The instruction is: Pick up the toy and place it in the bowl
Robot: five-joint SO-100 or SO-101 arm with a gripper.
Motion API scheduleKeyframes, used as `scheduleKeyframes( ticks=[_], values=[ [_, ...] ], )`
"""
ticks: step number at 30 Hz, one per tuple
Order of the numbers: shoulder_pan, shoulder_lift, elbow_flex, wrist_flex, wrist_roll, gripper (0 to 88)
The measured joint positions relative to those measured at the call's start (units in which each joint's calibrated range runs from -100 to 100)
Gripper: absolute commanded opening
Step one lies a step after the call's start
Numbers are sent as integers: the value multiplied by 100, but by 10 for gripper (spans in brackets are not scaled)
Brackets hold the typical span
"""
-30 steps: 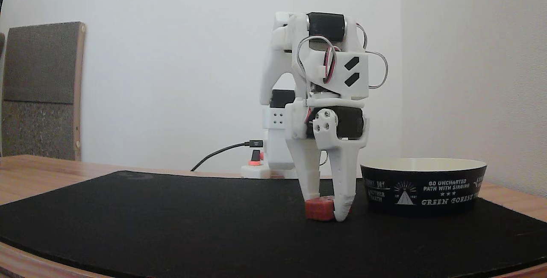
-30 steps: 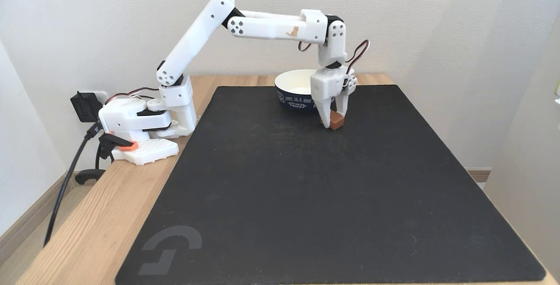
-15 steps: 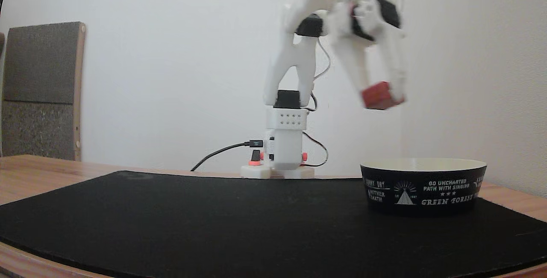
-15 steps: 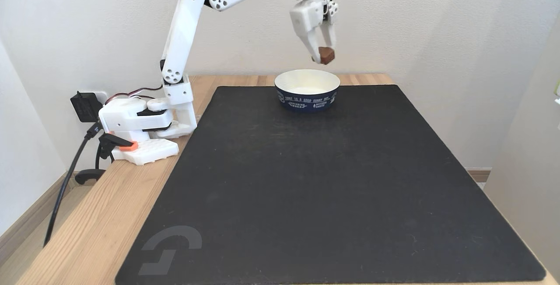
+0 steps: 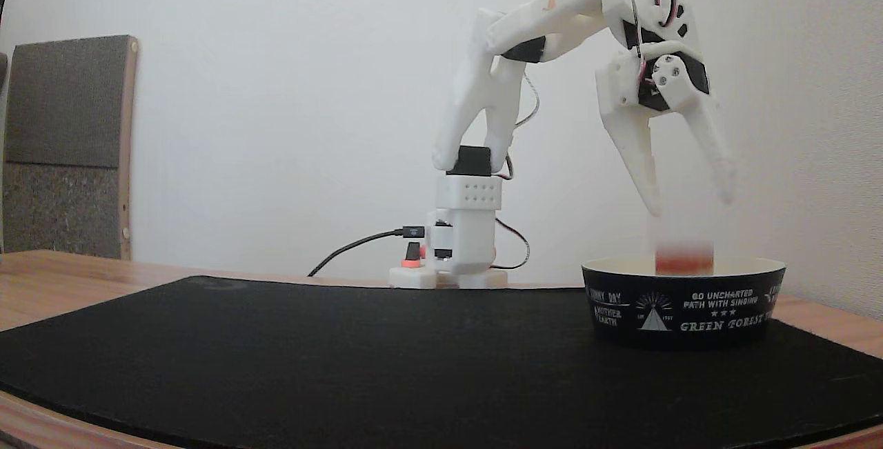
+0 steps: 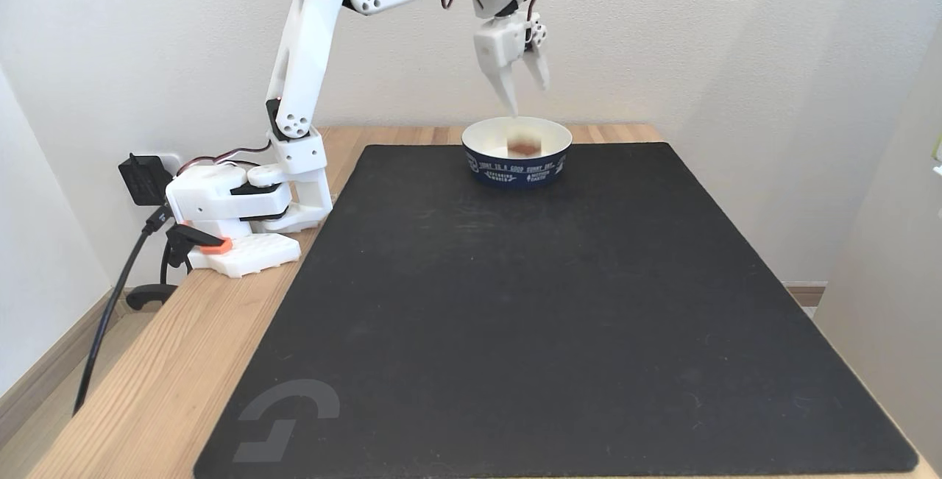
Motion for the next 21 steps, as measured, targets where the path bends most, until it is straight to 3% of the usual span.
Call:
scheduleKeyframes(
  ticks=[10,13,15,16,21],
  values=[
    [707,-575,538,-861,-134,344],
    [1323,-1291,1530,-1224,-319,232],
    [1590,-1957,2428,-1570,-324,63],
    [1973,-2839,3562,-1900,-350,19],
    [2256,-5354,6963,-3217,-510,37]
  ],
)
